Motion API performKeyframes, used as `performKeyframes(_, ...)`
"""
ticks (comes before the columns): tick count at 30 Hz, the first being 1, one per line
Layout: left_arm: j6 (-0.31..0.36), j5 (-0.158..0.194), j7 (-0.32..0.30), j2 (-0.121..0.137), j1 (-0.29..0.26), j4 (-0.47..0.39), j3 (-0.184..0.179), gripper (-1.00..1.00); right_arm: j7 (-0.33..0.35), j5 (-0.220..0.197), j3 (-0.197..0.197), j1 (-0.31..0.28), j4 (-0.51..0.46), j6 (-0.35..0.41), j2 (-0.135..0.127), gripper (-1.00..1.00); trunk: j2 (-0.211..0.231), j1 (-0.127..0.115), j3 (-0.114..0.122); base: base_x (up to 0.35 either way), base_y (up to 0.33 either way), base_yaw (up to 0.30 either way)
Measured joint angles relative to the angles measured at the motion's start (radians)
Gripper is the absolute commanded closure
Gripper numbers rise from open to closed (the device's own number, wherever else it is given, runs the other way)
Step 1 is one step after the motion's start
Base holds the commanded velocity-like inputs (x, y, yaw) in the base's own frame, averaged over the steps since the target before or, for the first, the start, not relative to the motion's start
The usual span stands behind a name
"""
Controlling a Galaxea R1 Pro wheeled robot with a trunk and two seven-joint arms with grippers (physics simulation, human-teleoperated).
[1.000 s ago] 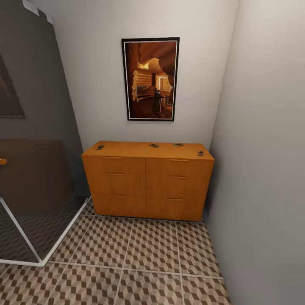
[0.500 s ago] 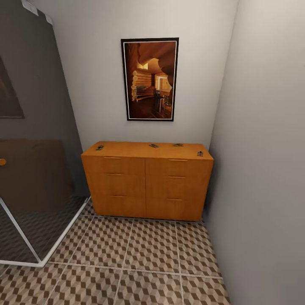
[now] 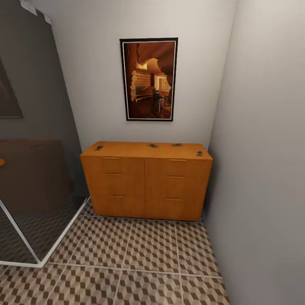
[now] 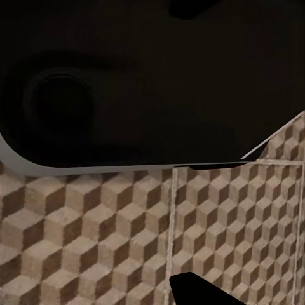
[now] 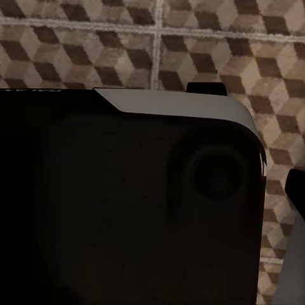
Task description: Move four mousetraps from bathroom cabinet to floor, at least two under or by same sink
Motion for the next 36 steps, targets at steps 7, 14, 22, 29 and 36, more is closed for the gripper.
performKeyframes(7,0.000,0.000,0.000,0.000,0.000,0.000,0.000,-1.00,0.000,0.000,0.000,0.000,-0.001,0.000,0.002,-1.00,0.000,0.000,0.000,0.000,0.000,-0.188)
performKeyframes(14,0.000,0.000,0.000,0.000,0.000,0.000,0.000,-1.00,0.000,0.000,-0.001,0.000,-0.001,0.001,0.000,-1.00,0.000,0.000,0.000,0.000,0.000,-0.145)
performKeyframes(22,0.000,0.000,0.000,0.000,0.000,0.000,0.000,-1.00,0.000,0.002,0.001,0.000,-0.001,0.000,-0.002,-1.00,0.000,0.000,0.000,0.000,0.000,-0.022)
performKeyframes(29,0.000,-0.001,0.000,0.000,0.000,0.000,0.000,-1.00,0.000,0.004,0.003,0.000,0.000,0.000,-0.002,-1.00,0.000,0.000,0.000,0.000,0.000,-0.001)
performKeyframes(36,0.000,-0.001,0.000,0.000,0.000,0.000,0.000,-1.00,0.000,0.002,0.003,0.000,0.000,0.000,-0.002,-1.00,0.000,0.000,0.000,0.000,0.000,0.000)
